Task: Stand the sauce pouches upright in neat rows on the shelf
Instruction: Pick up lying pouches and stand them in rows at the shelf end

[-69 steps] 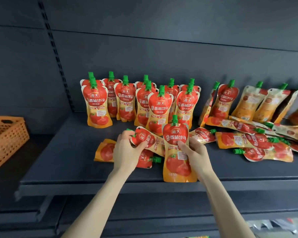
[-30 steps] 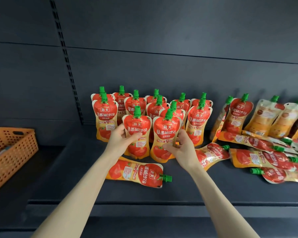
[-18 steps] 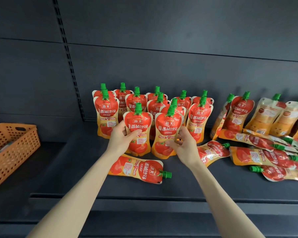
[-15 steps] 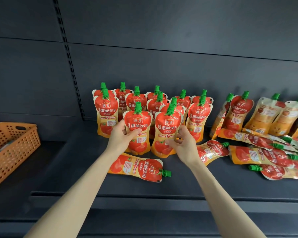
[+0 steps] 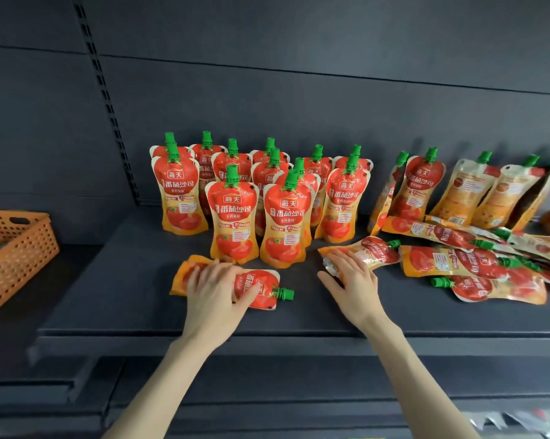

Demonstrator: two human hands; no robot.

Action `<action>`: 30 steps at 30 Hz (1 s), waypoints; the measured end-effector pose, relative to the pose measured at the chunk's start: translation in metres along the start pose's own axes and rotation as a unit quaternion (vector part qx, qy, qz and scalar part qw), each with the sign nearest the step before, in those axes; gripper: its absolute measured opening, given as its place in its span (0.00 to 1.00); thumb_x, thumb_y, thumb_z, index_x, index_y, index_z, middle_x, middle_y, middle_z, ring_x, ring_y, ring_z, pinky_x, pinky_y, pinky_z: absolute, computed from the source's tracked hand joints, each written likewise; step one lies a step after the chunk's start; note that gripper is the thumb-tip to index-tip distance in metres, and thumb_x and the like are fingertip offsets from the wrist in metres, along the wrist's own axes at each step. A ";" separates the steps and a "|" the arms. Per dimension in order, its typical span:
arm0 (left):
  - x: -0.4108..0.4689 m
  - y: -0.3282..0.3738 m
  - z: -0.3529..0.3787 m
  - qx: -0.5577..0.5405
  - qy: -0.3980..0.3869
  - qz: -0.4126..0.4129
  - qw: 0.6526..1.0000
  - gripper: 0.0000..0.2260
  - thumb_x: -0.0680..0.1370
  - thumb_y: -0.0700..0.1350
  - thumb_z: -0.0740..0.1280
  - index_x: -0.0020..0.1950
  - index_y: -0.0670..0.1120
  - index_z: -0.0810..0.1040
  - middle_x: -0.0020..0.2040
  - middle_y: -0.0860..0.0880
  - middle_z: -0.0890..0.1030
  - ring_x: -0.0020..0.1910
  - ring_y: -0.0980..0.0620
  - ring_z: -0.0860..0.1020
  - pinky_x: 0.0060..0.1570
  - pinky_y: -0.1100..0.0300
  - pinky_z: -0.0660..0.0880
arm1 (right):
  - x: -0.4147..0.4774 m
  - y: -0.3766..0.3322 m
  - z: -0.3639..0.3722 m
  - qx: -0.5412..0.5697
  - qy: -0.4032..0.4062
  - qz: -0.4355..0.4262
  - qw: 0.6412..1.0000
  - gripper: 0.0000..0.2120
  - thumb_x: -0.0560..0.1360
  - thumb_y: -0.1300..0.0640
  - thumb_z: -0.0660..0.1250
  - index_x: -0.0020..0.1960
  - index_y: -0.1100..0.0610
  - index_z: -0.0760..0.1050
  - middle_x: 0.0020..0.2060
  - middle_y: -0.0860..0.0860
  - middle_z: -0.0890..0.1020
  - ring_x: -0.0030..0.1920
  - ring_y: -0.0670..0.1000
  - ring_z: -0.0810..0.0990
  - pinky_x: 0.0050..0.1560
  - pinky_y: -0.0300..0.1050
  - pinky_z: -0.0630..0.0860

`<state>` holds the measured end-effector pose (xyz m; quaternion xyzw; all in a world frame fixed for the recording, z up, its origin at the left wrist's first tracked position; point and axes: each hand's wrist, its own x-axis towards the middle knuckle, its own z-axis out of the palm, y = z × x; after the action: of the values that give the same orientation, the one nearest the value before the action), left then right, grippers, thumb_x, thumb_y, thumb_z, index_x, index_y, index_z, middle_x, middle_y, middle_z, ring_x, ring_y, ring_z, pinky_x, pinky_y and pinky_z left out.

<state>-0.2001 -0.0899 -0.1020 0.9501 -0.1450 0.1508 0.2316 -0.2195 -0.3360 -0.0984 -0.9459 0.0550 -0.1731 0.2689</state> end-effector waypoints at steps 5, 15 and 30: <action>-0.018 0.020 0.009 0.090 -0.031 -0.014 0.995 0.28 0.74 0.63 0.47 0.63 0.50 0.74 0.65 0.47 0.75 0.67 0.44 0.70 0.65 0.45 0.61 | -0.014 0.016 -0.014 0.062 0.014 -0.033 0.997 0.08 0.77 0.51 0.64 0.55 0.48 0.77 0.54 0.43 0.80 0.61 0.51 0.72 0.60 0.56 0.69; -0.036 0.114 0.024 0.131 -0.013 -0.041 0.990 0.18 0.75 0.57 0.65 0.62 0.52 0.76 0.56 0.49 0.77 0.54 0.43 0.72 0.50 0.49 0.65 | -0.032 0.060 -0.074 0.255 -0.022 0.056 0.965 0.05 0.73 0.60 0.70 0.39 0.54 0.78 0.36 0.46 0.80 0.40 0.47 0.78 0.40 0.31 0.74; -0.018 0.141 0.020 0.093 -0.136 -0.128 0.978 0.29 0.69 0.65 0.68 0.62 0.49 0.71 0.58 0.49 0.74 0.59 0.47 0.72 0.59 0.50 0.63 | -0.005 0.080 -0.085 0.190 -0.162 0.206 0.946 0.27 0.62 0.49 0.77 0.55 0.61 0.74 0.48 0.53 0.81 0.50 0.56 0.80 0.53 0.52 0.77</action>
<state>-0.2610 -0.2156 -0.0700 0.9898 -0.0375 0.0025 0.1376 -0.2553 -0.4448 -0.0752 -0.8607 0.1703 0.0340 0.4786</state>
